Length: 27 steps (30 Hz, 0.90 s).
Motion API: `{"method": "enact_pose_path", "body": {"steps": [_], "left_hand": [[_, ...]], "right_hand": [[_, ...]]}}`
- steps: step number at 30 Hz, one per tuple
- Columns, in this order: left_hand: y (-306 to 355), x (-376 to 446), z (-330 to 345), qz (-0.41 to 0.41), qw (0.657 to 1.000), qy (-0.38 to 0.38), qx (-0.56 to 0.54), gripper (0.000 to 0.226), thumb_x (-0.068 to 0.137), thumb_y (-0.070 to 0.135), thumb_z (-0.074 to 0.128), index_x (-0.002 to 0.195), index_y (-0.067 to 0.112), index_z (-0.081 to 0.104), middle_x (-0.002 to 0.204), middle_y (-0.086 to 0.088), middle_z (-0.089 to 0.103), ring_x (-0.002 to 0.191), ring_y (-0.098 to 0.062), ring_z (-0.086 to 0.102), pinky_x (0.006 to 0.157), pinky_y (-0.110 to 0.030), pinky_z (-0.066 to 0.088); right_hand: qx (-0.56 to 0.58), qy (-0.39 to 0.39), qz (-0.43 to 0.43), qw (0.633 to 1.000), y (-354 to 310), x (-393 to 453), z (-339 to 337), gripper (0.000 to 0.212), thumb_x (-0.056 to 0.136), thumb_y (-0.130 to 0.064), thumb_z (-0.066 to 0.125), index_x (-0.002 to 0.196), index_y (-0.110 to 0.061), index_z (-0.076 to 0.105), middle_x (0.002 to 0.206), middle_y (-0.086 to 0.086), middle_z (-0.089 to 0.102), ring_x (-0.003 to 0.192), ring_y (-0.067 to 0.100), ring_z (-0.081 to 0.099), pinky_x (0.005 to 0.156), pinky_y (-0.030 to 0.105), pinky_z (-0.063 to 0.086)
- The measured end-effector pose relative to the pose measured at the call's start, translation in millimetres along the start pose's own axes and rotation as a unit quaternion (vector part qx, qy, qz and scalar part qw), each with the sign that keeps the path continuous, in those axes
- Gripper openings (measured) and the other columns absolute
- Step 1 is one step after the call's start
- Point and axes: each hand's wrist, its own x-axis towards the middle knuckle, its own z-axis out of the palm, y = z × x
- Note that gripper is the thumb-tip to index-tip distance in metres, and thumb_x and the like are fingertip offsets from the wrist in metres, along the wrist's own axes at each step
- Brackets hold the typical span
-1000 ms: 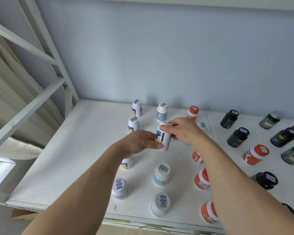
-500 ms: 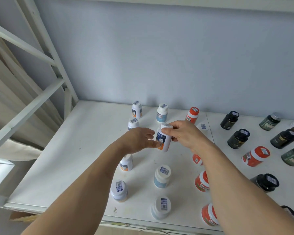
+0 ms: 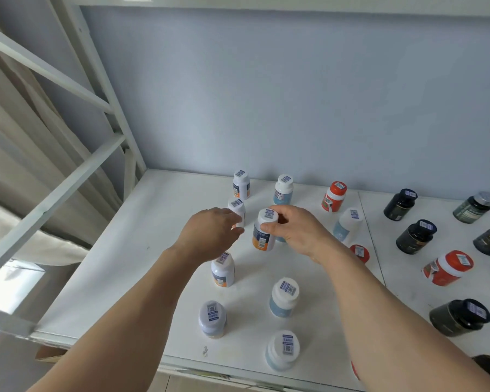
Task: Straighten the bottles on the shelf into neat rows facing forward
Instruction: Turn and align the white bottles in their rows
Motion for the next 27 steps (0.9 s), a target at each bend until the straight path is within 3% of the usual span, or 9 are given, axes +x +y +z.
{"method": "enact_pose_path", "body": {"steps": [12,17,22,27], "left_hand": [[-69.4,5.5,3.3,0.064,0.997,-0.015,-0.026,0.036,0.099,0.043,0.042,0.128,0.027,0.058,0.129,0.009,0.060,0.114,-0.018,0.056,0.086,-0.030,0.048],[-83.3,8.3,11.7,0.078,0.996,-0.024,-0.035,0.038,0.099,0.042,0.042,0.129,0.025,0.058,0.129,0.008,0.060,0.114,-0.017,0.056,0.086,-0.029,0.047],[-84.9,7.4,16.4,0.092,0.995,-0.025,-0.043,0.038,0.100,0.042,0.041,0.129,0.025,0.058,0.130,0.008,0.060,0.114,-0.017,0.057,0.085,-0.027,0.045],[-88.1,7.3,18.2,0.094,0.994,-0.020,-0.049,0.038,0.100,0.042,0.042,0.130,0.025,0.058,0.131,0.008,0.060,0.113,-0.017,0.057,0.084,-0.026,0.045]], "right_hand": [[0.006,0.020,0.038,0.999,-26.5,29.7,58.9,0.032,0.087,-0.024,0.071,0.118,-0.025,0.063,0.110,-0.009,0.068,0.103,0.010,0.063,0.084,0.024,0.049],[0.002,0.019,0.058,0.998,-19.9,40.1,78.6,0.040,0.082,-0.036,0.074,0.119,-0.032,0.062,0.111,-0.014,0.069,0.107,0.010,0.063,0.095,0.037,0.051],[0.005,0.018,0.074,0.997,-16.3,45.9,89.3,0.038,0.083,-0.031,0.075,0.119,-0.031,0.062,0.110,-0.013,0.069,0.105,0.008,0.063,0.095,0.030,0.050],[0.000,0.011,0.089,0.996,-12.8,48.5,99.7,0.045,0.084,-0.029,0.076,0.126,-0.031,0.058,0.117,-0.012,0.066,0.109,0.010,0.061,0.099,0.034,0.048]]}}
